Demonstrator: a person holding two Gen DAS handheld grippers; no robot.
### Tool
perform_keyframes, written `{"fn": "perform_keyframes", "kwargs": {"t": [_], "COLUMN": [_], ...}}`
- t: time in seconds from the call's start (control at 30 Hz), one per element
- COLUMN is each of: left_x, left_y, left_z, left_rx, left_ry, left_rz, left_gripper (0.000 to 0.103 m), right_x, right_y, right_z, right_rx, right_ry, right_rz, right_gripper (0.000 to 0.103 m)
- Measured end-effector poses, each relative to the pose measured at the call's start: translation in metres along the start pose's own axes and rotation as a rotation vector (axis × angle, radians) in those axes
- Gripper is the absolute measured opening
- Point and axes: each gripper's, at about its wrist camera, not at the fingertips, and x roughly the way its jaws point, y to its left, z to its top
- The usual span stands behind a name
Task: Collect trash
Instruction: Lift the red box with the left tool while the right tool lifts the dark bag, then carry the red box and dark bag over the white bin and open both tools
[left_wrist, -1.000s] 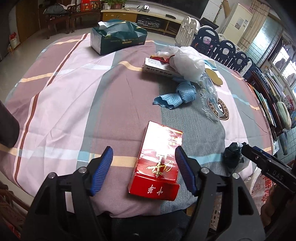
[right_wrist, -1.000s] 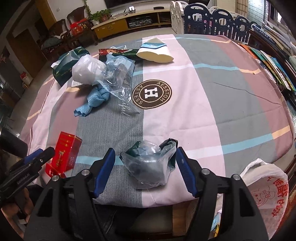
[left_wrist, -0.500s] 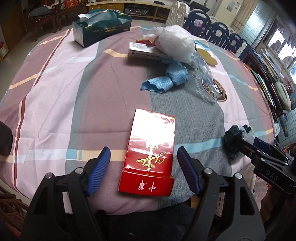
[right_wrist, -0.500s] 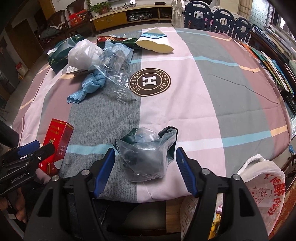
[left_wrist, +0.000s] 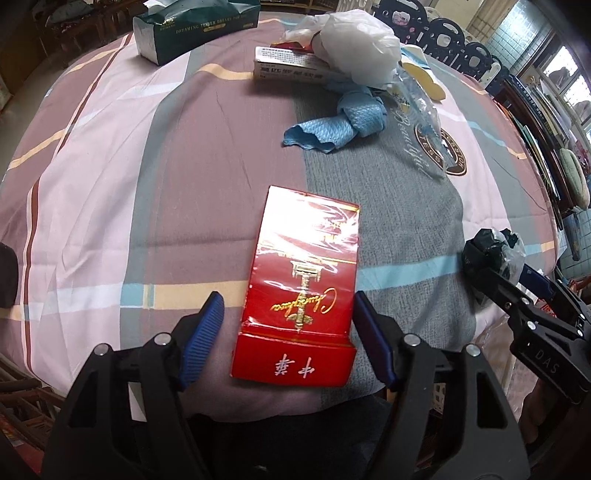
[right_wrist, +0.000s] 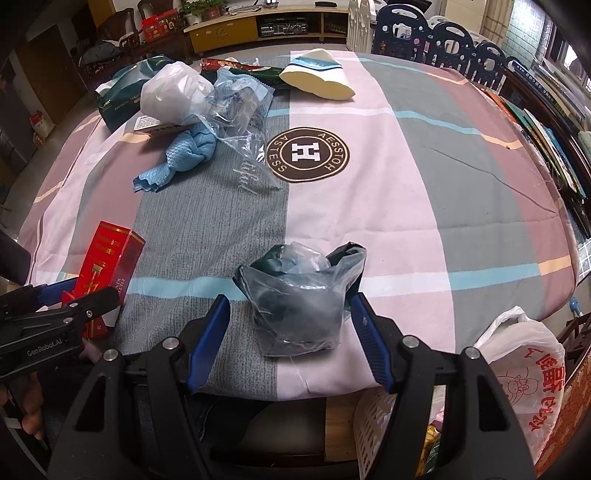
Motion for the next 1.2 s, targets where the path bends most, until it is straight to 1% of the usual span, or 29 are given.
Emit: {"fn": "perform_keyframes", "kwargs": {"t": [0.17, 0.37, 0.43, 0.5, 0.53, 0.57, 0.6, 0.67, 0.73, 0.87, 0.97, 1.03, 1.07, 1.17, 1.2], "left_x": [0.001, 0.003, 0.002, 0.000, 0.000, -0.001, -0.002, -0.005, -0.010, -0.024, -0.037, -0.049, -0.060, -0.090, -0.098], "left_y": [-0.003, -0.007, -0.005, -0.003, -0.003, -0.001, -0.001, 0.000, -0.001, -0.009, -0.020, -0.035, -0.046, -0.085, -0.098], "left_z": [0.000, 0.001, 0.001, 0.000, 0.000, 0.000, 0.000, -0.001, -0.002, -0.006, -0.009, -0.014, -0.018, -0.031, -0.036], "left_rx": [0.019, 0.034, 0.027, 0.011, 0.007, 0.002, -0.001, -0.004, 0.005, 0.038, 0.046, 0.060, 0.085, 0.169, 0.190], "left_ry": [0.004, 0.011, 0.002, -0.009, -0.012, -0.016, -0.021, -0.043, -0.072, -0.161, -0.198, -0.220, -0.241, -0.301, -0.312], "left_rz": [0.035, 0.048, 0.048, 0.035, 0.028, 0.015, 0.005, -0.007, -0.002, 0.014, 0.058, 0.010, -0.021, -0.064, -0.095], "left_gripper": [0.067, 0.067, 0.060, 0.059, 0.059, 0.058, 0.058, 0.058, 0.058, 0.058, 0.058, 0.058, 0.058, 0.058, 0.058], "right_x": [0.002, 0.004, 0.004, 0.003, 0.002, 0.001, 0.001, -0.001, -0.006, -0.032, -0.066, -0.092, -0.102, -0.135, -0.145], "right_y": [0.002, 0.003, 0.003, 0.004, 0.004, 0.004, 0.004, 0.003, 0.001, -0.005, -0.012, -0.023, -0.029, -0.055, -0.065], "right_z": [-0.002, -0.002, -0.002, -0.003, -0.003, -0.003, -0.003, -0.003, -0.002, 0.003, 0.004, 0.001, -0.001, -0.014, -0.020], "right_rx": [-0.007, -0.009, -0.011, -0.014, -0.021, -0.027, -0.034, -0.031, -0.025, -0.004, -0.011, -0.006, -0.001, 0.016, 0.016], "right_ry": [0.005, 0.008, 0.005, -0.009, -0.017, -0.022, -0.023, -0.029, -0.041, -0.104, -0.169, -0.215, -0.230, -0.270, -0.278], "right_rz": [-0.004, -0.010, -0.024, -0.045, -0.053, -0.054, -0.055, -0.044, -0.038, 0.001, 0.017, 0.029, 0.033, 0.020, 0.011], "right_gripper": [0.067, 0.067, 0.067, 0.067, 0.065, 0.054, 0.047, 0.046, 0.045, 0.045, 0.045, 0.045, 0.045, 0.045, 0.045]}}
